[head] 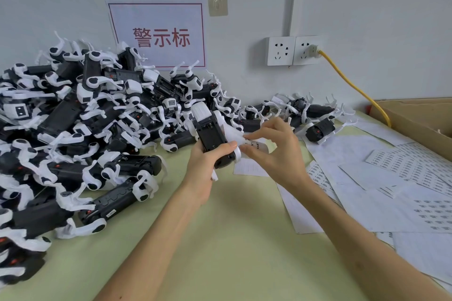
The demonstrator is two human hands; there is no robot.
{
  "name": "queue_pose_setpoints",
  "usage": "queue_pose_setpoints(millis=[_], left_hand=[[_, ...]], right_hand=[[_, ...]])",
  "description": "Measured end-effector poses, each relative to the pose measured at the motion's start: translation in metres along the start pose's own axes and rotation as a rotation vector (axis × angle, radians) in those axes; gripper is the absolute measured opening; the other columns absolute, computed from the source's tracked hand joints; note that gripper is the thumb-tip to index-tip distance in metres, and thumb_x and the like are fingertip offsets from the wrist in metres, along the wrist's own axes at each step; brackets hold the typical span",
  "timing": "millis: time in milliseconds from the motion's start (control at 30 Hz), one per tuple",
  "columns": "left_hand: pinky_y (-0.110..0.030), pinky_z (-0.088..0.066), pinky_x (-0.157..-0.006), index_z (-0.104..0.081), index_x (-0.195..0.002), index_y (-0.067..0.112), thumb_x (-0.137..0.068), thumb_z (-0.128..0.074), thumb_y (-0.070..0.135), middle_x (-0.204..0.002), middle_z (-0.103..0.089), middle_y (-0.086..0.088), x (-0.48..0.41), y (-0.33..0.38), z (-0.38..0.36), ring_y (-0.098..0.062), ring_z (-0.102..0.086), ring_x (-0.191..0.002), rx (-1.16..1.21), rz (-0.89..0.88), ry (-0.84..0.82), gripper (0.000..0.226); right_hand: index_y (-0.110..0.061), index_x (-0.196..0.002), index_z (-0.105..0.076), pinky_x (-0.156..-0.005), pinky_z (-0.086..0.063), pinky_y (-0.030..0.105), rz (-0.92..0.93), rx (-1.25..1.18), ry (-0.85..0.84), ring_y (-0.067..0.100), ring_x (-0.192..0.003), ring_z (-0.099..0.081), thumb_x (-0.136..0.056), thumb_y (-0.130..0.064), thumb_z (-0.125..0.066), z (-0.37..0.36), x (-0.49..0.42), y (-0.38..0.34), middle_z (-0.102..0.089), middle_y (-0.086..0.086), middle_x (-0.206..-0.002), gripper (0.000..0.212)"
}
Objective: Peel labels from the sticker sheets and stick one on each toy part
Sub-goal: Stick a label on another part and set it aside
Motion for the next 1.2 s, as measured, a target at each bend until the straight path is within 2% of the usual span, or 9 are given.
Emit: queue_pose_setpoints(millis=[100, 200, 367, 467, 600, 700, 833, 1000, 1200], left_hand=[[-0.018, -0.045, -0.067, -0.072, -0.087, 0.03, -0.063, -0.082, 0.031, -0.078, -0.071, 0.011, 0.001, 0.001, 0.0, -0.007, -0.069, -0.079, -0.057, -0.008, 0.013, 0.026], [-0.014, -0.045, -0.061, -0.068, -0.096, 0.026, -0.063, -0.081, 0.032, -0.075, -0.069, 0.015, 0.001, 0.0, 0.0, -0.003, -0.068, -0.074, -0.103, -0.019, 0.035, 0.036], [-0.037, -0.047, -0.086, -0.067, -0.095, 0.023, -0.062, -0.081, 0.032, -0.077, -0.068, 0.011, 0.001, -0.002, -0.001, -0.009, -0.066, -0.077, -0.125, -0.013, 0.03, 0.037], [-0.034, -0.049, -0.085, -0.067, -0.096, 0.02, -0.063, -0.081, 0.03, -0.076, -0.067, 0.01, 0.0, -0.004, -0.001, -0.008, -0.066, -0.074, -0.118, -0.024, 0.019, 0.037], [-0.017, -0.047, -0.063, -0.07, -0.092, 0.025, -0.064, -0.081, 0.03, -0.075, -0.068, 0.01, -0.002, -0.003, -0.001, -0.007, -0.067, -0.072, -0.083, -0.022, 0.011, 0.03], [-0.031, -0.046, -0.083, -0.072, -0.095, 0.027, -0.066, -0.08, 0.027, -0.081, -0.071, 0.006, -0.003, -0.003, 0.0, -0.011, -0.068, -0.08, -0.038, -0.015, -0.006, 0.03], [-0.039, -0.036, -0.084, -0.074, -0.097, 0.03, -0.068, -0.08, 0.026, -0.082, -0.069, 0.006, -0.003, -0.002, 0.001, -0.012, -0.067, -0.081, -0.002, -0.001, -0.011, 0.031], [-0.013, -0.049, -0.068, -0.071, -0.116, 0.022, -0.066, -0.08, 0.025, -0.085, -0.072, 0.012, -0.003, -0.003, -0.001, -0.005, -0.07, -0.081, -0.004, -0.003, -0.023, 0.05], [-0.01, -0.046, -0.059, -0.07, -0.114, 0.022, -0.069, -0.081, 0.023, -0.081, -0.07, 0.012, -0.004, -0.005, -0.001, -0.003, -0.068, -0.075, -0.013, 0.009, -0.024, 0.047]], right_hand=[[-0.021, -0.08, -0.077, -0.071, -0.039, 0.012, -0.001, -0.049, -0.043, 0.002, -0.079, -0.056, -0.078, -0.019, -0.088, 0.001, -0.001, -0.002, -0.062, -0.013, -0.085, 0.011], [-0.019, -0.074, -0.076, -0.071, -0.047, 0.02, 0.006, -0.089, -0.065, 0.007, -0.07, -0.059, -0.08, -0.014, -0.085, 0.001, 0.0, 0.0, -0.065, -0.014, -0.075, 0.012], [-0.018, -0.074, -0.078, -0.071, -0.054, 0.03, 0.004, -0.092, -0.063, 0.013, -0.067, -0.062, -0.084, -0.013, -0.08, 0.0, -0.001, 0.006, -0.068, -0.012, -0.071, 0.011], [-0.019, -0.073, -0.076, -0.07, -0.055, 0.027, 0.015, -0.057, -0.047, 0.011, -0.069, -0.065, -0.085, -0.01, -0.075, 0.001, -0.002, 0.009, -0.07, -0.016, -0.074, 0.014], [-0.026, -0.085, -0.077, -0.074, -0.053, 0.017, 0.04, -0.071, -0.108, 0.007, -0.076, -0.069, -0.086, -0.014, -0.075, 0.007, -0.005, 0.012, -0.073, -0.019, -0.082, 0.012], [-0.025, -0.095, -0.078, -0.076, -0.054, 0.018, 0.054, -0.053, -0.184, 0.009, -0.076, -0.069, -0.085, -0.021, -0.081, 0.005, -0.004, 0.01, -0.074, -0.016, -0.087, 0.011], [-0.031, -0.09, -0.077, -0.068, -0.051, 0.014, 0.051, -0.068, -0.156, 0.006, -0.075, -0.068, -0.085, -0.021, -0.081, 0.004, -0.003, 0.009, -0.073, -0.021, -0.085, 0.012], [-0.034, -0.08, -0.075, -0.064, -0.044, 0.007, 0.036, -0.041, -0.111, 0.0, -0.075, -0.067, -0.088, -0.018, -0.079, 0.006, -0.003, 0.007, -0.07, -0.026, -0.085, 0.018], [-0.034, -0.077, -0.073, -0.062, -0.045, 0.009, -0.018, -0.08, -0.108, 0.0, -0.07, -0.064, -0.091, -0.016, -0.073, 0.005, -0.004, 0.007, -0.071, -0.025, -0.079, 0.022]])
Point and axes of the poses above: each hand's wrist, its own x-axis away from the middle knuckle, its own z-axis out of the back of the hand, y = z × x, the point moved 1 cm from there along -x, towards the middle knuckle
